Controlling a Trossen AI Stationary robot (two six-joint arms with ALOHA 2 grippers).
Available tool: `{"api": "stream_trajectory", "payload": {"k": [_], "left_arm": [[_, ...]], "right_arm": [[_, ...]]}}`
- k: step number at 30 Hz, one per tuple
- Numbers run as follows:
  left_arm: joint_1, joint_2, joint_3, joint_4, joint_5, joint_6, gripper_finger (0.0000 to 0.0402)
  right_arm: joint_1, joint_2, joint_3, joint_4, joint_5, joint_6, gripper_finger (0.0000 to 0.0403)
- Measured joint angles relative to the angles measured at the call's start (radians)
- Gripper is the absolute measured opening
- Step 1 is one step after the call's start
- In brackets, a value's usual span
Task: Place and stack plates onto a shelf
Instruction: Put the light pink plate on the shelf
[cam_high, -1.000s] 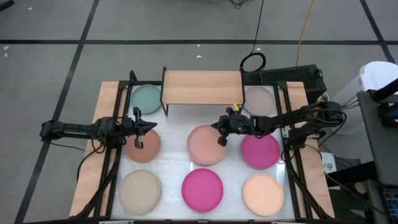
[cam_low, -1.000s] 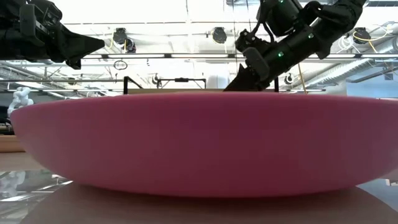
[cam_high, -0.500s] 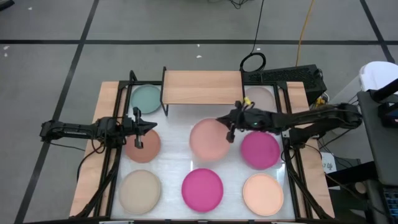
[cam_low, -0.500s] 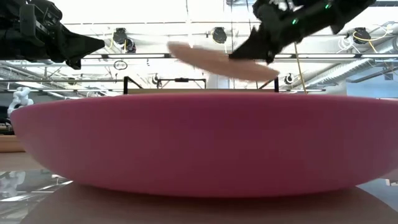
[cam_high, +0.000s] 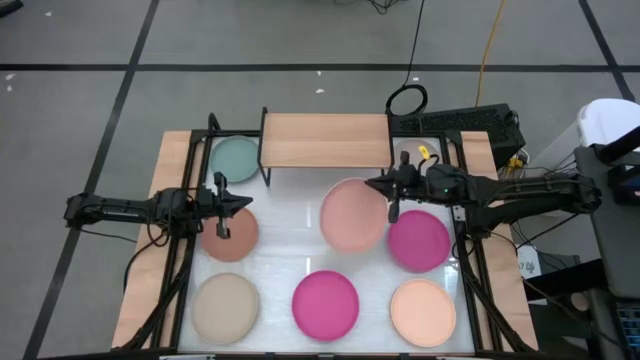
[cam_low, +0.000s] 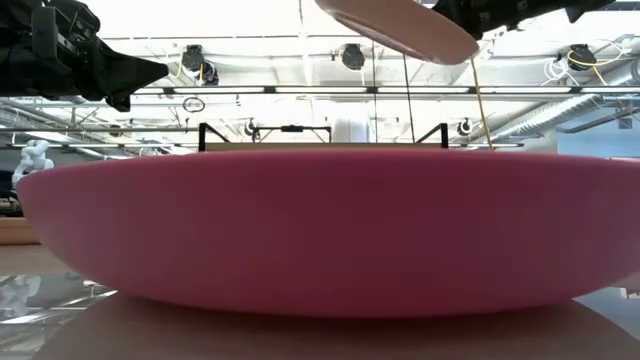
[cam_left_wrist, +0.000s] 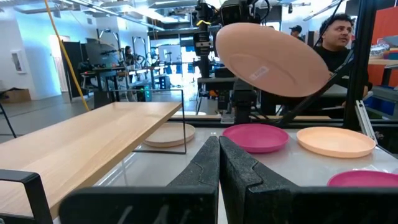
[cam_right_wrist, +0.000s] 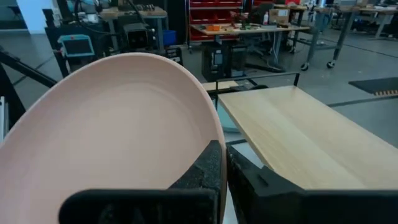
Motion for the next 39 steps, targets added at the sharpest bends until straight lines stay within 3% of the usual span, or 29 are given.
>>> {"api": "stream_trajectory", "payload": {"k": [12,39], "left_arm": [[0.0,0.0,0.0,0.0,0.0,0.0,0.0001],[0.0,0.0,0.0,0.0,0.0,0.0,0.0001]], "right_arm": [[0.0,-0.015,-0.076,0.031,0.0,0.034,0.0],[-0.002,-0.014,-0.086,0.095,-0.001,0.029,0.0]]}}
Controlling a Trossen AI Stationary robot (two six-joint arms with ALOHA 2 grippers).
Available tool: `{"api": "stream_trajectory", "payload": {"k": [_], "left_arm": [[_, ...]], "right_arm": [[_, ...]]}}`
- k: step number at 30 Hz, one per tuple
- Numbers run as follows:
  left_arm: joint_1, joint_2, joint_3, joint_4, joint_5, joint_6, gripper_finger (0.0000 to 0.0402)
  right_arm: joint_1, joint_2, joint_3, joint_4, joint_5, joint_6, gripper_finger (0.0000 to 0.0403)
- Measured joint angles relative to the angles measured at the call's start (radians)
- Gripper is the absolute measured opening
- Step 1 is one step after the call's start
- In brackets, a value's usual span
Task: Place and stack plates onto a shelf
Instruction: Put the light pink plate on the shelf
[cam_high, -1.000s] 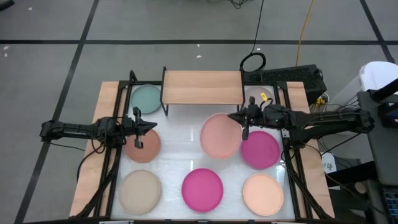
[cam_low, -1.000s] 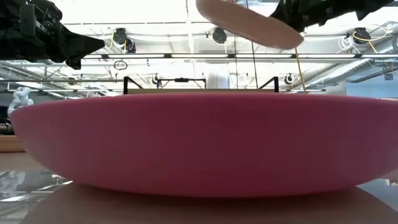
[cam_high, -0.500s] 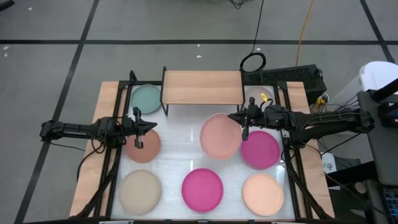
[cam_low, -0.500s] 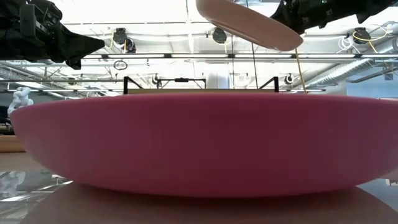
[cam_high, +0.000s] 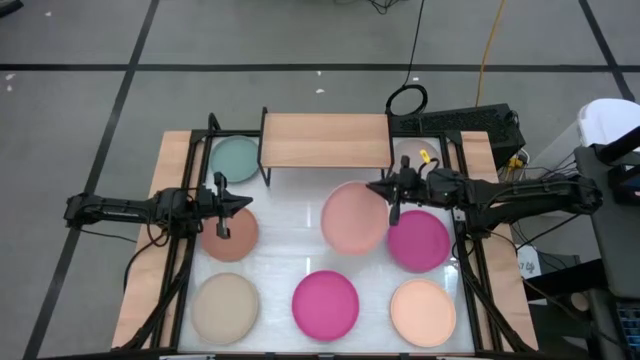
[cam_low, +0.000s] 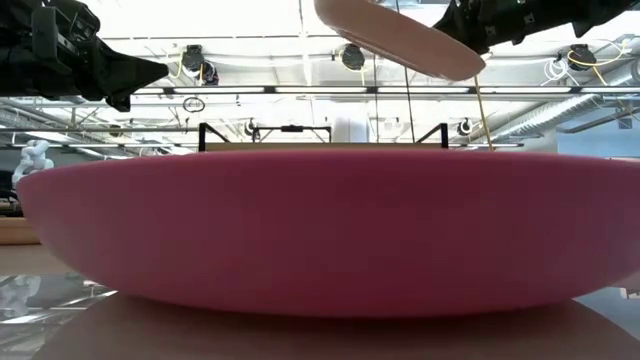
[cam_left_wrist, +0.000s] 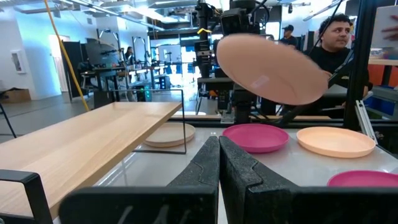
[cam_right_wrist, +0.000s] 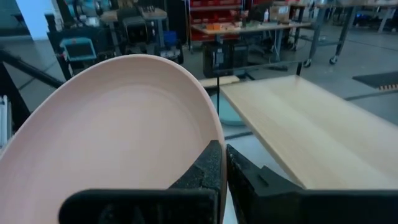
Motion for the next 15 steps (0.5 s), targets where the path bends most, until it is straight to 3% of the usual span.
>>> {"api": "stream_trajectory", "payload": {"k": [6,15], "left_arm": [[0.0,0.0,0.0,0.0,0.0,0.0,0.0001],[0.0,0.0,0.0,0.0,0.0,0.0,0.0001]], "right_arm": [[-0.069,-0.001,0.0,0.156,0.003,0.023,0.0],[-0.267,0.015,0.0,0.183,-0.021,0.058,0.0]]}}
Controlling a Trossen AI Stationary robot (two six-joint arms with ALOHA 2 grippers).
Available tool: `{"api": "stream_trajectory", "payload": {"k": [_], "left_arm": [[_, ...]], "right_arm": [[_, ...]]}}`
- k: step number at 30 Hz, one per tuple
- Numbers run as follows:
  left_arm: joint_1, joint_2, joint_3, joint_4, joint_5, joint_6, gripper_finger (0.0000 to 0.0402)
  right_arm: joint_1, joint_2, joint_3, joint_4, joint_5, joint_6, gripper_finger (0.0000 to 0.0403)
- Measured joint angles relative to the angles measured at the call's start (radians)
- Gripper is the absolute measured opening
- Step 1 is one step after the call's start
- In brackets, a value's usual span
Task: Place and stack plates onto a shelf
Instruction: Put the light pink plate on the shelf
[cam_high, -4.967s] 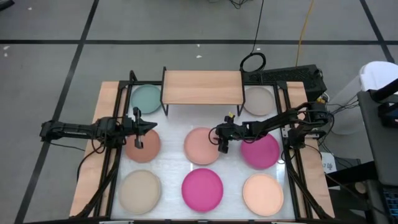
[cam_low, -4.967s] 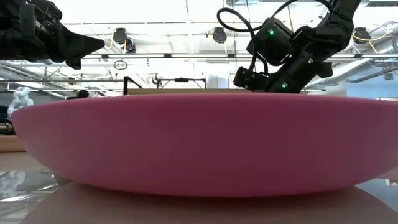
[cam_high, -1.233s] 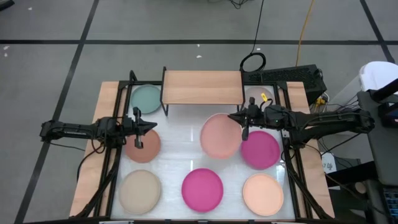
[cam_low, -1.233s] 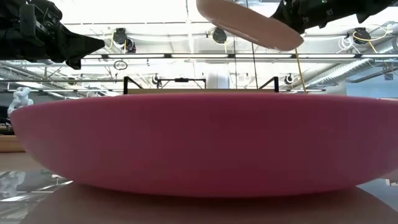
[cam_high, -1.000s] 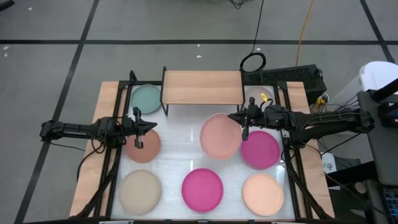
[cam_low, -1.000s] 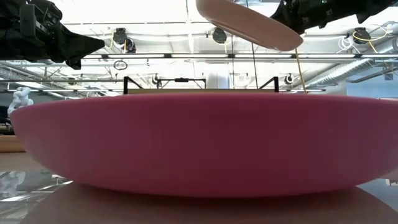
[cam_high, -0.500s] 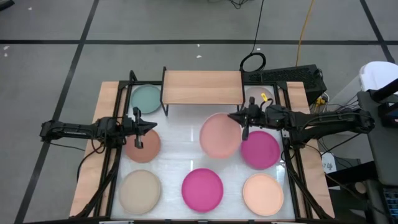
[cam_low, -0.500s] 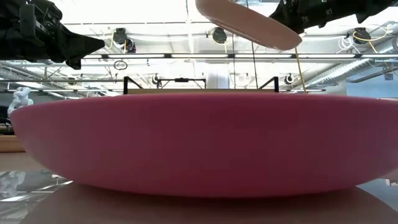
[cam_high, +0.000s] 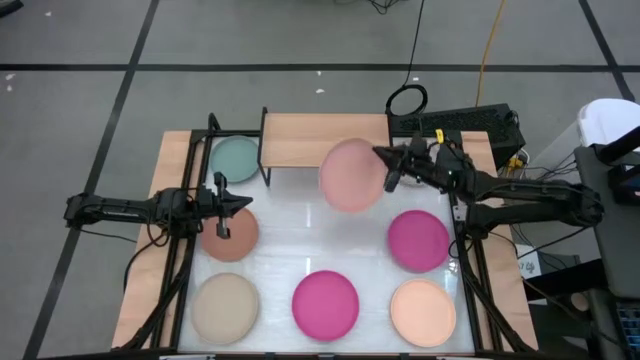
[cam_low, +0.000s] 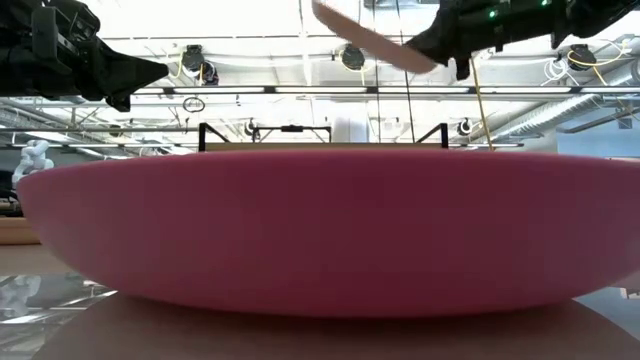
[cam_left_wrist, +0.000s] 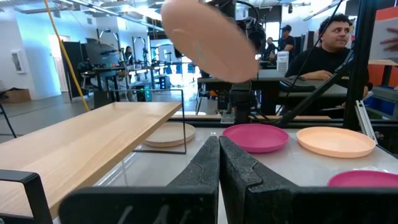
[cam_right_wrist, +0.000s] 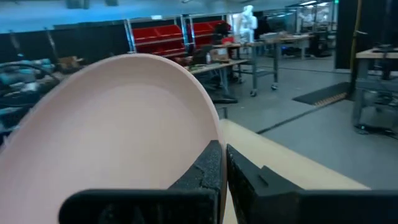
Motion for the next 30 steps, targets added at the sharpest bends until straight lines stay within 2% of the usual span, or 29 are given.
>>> {"api": "stream_trajectory", "payload": {"k": [6,12,18,24,30], "left_arm": [[0.0,0.0,0.0,0.0,0.0,0.0,0.0001],[0.0,0.0,0.0,0.0,0.0,0.0,0.0001],[0.0,0.0,0.0,0.0,0.0,0.0,0.0001],[0.0,0.0,0.0,0.0,0.0,0.0,0.0001],[0.0,0.0,0.0,0.0,0.0,0.0,0.0001]], "right_arm": [[-0.113,0.054,0.063,0.006,-0.049,0.019,0.0],[-0.198,0.164,0.168,-0.007,-0.133,0.019,0.0],[-0.285,0.275,0.271,-0.075,-0.166,0.004,0.0],[-0.4,0.393,0.294,-0.107,-0.196,0.017,0.0],[-0.477,0.482,0.296,-0.096,-0.269,0.063,0.0]]}}
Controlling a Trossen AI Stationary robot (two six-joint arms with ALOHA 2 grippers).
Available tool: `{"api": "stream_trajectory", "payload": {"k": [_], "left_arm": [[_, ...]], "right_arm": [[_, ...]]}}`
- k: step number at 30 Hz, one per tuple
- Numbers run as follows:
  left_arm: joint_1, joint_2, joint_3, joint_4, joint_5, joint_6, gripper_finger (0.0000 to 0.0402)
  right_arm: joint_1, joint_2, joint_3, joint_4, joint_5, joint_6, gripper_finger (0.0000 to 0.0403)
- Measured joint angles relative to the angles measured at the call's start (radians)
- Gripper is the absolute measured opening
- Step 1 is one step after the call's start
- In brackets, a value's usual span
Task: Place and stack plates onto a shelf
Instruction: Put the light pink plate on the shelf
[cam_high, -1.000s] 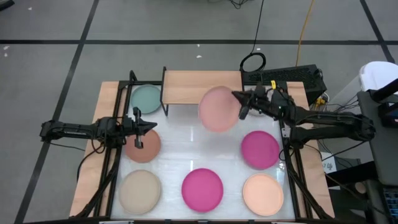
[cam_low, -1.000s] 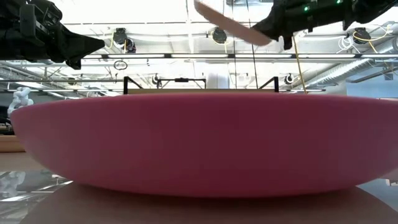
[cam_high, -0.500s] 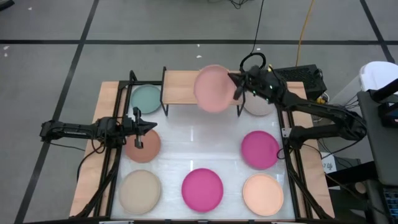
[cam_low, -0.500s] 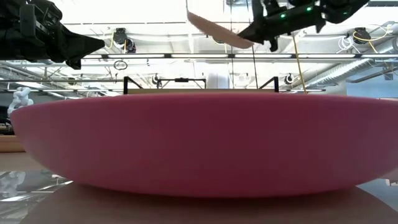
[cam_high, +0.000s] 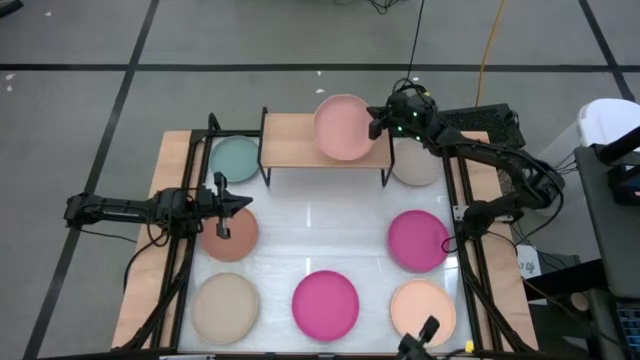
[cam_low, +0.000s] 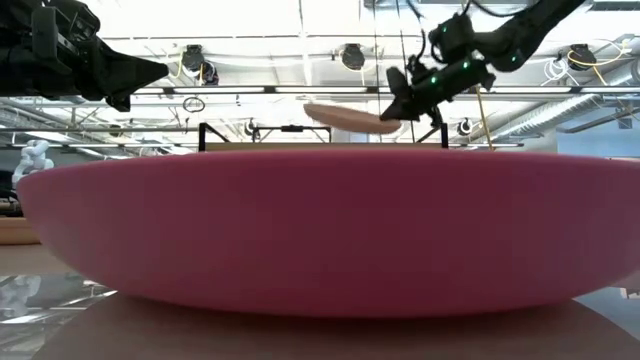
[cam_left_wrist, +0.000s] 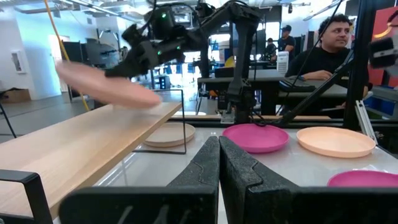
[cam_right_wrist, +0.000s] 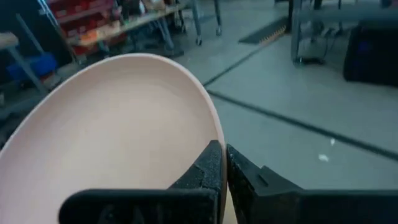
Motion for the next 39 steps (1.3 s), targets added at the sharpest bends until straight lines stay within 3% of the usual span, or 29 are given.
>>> {"api": "stream_trajectory", "payload": {"k": [13,39], "left_arm": [[0.0,0.0,0.0,0.0,0.0,0.0,0.0001],[0.0,0.0,0.0,0.0,0.0,0.0,0.0001]], "right_arm": [[-0.036,0.064,0.0,-0.039,0.003,-0.051,0.0],[-0.05,-0.021,-0.001,-0.195,0.037,-0.232,0.0001]]}}
